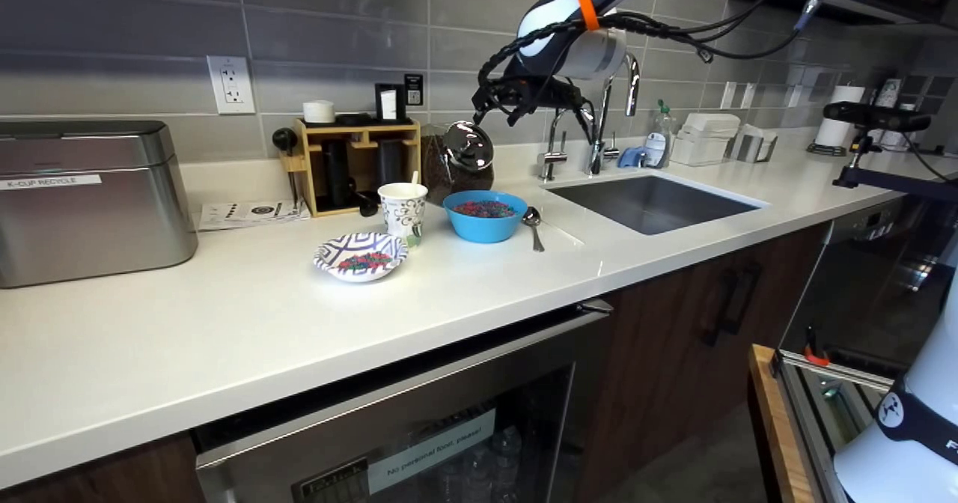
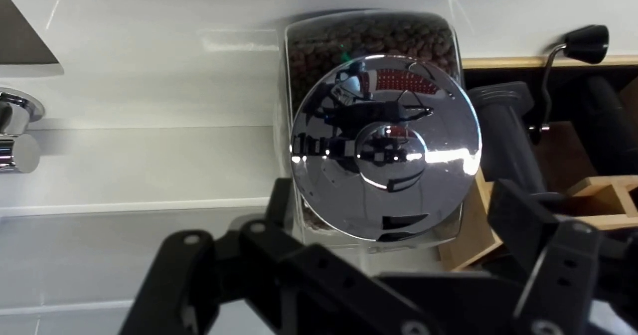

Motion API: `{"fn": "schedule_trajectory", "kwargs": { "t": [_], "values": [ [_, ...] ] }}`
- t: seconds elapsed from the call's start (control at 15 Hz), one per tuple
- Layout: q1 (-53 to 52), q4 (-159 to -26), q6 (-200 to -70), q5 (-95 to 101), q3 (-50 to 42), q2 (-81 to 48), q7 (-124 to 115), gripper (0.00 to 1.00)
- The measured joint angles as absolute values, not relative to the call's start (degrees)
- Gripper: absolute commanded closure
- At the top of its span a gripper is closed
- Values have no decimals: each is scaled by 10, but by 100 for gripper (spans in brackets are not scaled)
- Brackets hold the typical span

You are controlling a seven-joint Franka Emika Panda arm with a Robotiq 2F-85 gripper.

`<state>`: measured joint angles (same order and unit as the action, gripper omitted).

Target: Remove the silver lid from the glass container.

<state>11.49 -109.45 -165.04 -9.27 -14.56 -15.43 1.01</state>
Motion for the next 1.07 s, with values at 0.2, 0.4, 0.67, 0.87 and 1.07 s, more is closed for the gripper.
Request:
{"fn": "schedule_trajectory", "kwargs": {
  "t": [0.2, 0.4, 0.67, 0.87, 1.07],
  "values": [
    [119, -1074, -1650, -92, -140, -179, 10, 0],
    [122, -1058, -1650, -89, -139, -199, 10, 0],
    [125, -1040, -1650, -80, -138, -219, 10, 0],
    [128, -1028, -1650, -77, -135, -229, 10, 9],
    [130, -1019, -1650, -75, -135, -237, 10, 29]
  ]
}}
